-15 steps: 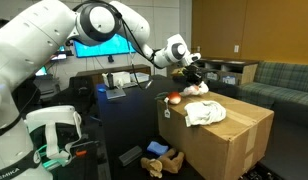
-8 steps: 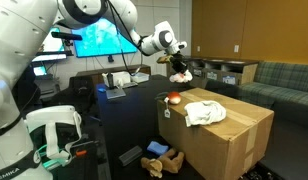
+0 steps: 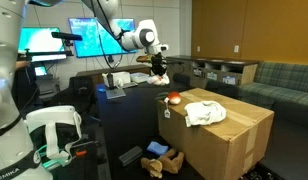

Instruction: Put the objects on the table on the box and the objects on the box on the table

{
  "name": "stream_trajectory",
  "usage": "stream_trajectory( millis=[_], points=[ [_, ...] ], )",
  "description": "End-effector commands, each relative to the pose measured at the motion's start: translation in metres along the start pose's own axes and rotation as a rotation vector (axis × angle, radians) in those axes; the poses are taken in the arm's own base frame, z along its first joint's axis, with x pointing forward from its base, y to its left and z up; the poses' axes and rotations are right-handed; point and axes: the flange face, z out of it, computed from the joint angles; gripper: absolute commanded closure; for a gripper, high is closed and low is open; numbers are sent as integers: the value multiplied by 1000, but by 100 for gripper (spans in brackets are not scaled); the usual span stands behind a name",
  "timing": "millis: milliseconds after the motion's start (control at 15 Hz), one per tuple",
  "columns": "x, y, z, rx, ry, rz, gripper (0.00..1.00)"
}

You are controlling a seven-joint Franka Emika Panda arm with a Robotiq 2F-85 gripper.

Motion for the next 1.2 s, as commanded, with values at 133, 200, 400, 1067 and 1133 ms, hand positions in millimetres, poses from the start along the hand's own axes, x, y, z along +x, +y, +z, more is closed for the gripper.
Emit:
stream_trajectory(
  millis=[133, 200, 400, 1067, 1133],
  points=[
    [-109, -6, 24, 3, -137, -42, 98],
    [-129, -6, 33, -9, -162, -43, 98],
    [-178, -6, 65, -34, -212, -30, 98],
    [-241, -70, 150, -17, -247, 18, 97],
    [-243, -81, 154, -8, -246, 13, 97]
  ],
)
